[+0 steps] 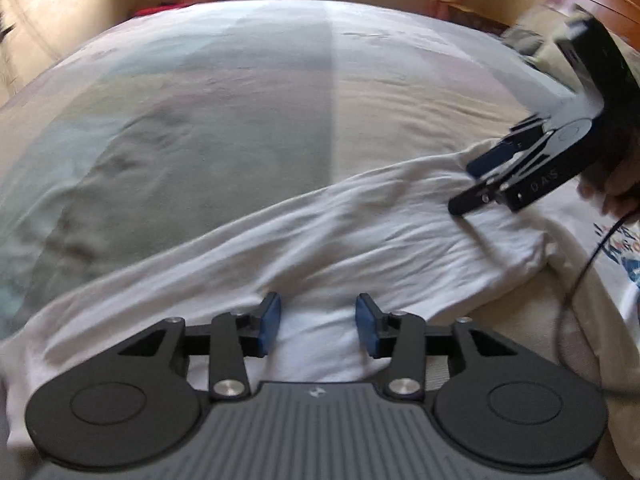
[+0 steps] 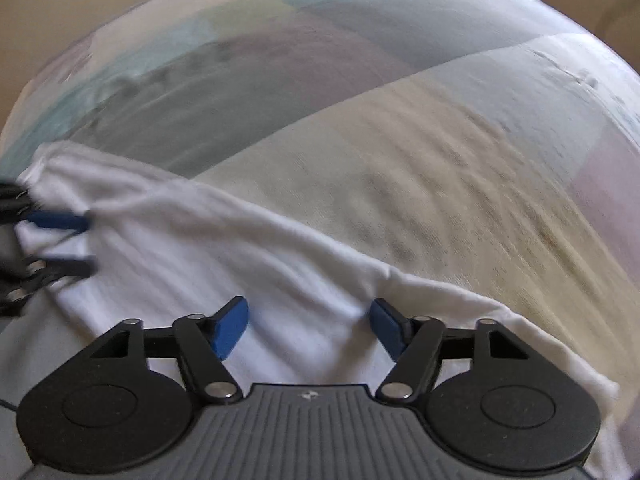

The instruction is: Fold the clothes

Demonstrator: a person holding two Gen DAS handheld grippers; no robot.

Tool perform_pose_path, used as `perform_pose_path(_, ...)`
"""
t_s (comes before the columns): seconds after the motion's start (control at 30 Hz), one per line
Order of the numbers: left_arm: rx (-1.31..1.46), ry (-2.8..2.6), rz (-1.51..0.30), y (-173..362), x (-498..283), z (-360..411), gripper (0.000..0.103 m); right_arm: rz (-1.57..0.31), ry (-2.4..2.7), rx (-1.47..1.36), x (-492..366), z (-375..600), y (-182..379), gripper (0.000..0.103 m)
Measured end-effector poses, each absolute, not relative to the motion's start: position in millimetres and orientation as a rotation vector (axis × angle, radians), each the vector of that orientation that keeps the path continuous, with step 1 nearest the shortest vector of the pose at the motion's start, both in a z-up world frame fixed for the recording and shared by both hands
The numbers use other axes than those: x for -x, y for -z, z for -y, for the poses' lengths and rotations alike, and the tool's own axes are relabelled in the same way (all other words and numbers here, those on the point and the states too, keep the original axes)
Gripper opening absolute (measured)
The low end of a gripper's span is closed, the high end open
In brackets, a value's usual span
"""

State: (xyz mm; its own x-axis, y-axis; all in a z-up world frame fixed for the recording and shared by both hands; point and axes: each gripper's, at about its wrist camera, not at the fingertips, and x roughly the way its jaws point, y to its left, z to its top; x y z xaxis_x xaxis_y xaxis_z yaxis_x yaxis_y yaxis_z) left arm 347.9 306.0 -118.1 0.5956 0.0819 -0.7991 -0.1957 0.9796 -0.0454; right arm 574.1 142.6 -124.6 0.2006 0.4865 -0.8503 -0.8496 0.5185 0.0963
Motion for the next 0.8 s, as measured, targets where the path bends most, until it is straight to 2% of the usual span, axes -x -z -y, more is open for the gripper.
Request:
perform_pose_path(0.07, 0.154, -0.215, -0.932, 117, -326, -315, 0.046, -0.941, -0.947, 0.408, -576, -154, 128, 0.100)
perform_pose_path(0.1, 0.166, -0.242, -0.940, 116, -316, -319, 0.046, -0.927, -0.936, 0.409, -576, -161, 129, 0.103)
perform_pose_path(0.27, 0.202, -0.306, -0.926, 93, -313, -337, 0.043, -0.919, -0.931, 0.414, -574, -165, 120, 0.102)
perform_pose_path(0.33, 0.195, -0.283, -0.882, 86, -327, -338, 0.054, -0.913, -0.929, 0.404, -565, -150, 109, 0.103)
perform_pose_path(0.53, 0.096, -0.201, -0.874, 110, -385, -316, 0.056, -0.979, -0.845, 0.379, -532, -111, 109, 0.103)
perform_pose_path(0.63, 0.055, -0.266, -0.883, 120, -372, -318, 0.062, -1.031, -0.805, 0.338, -519, -109, 123, 0.103)
perform_pose_path(0.8, 0.092, -0.427, -0.957, 117, -328, -362, 0.075, -1.054, -0.929, 0.247, -485, -144, 126, 0.103)
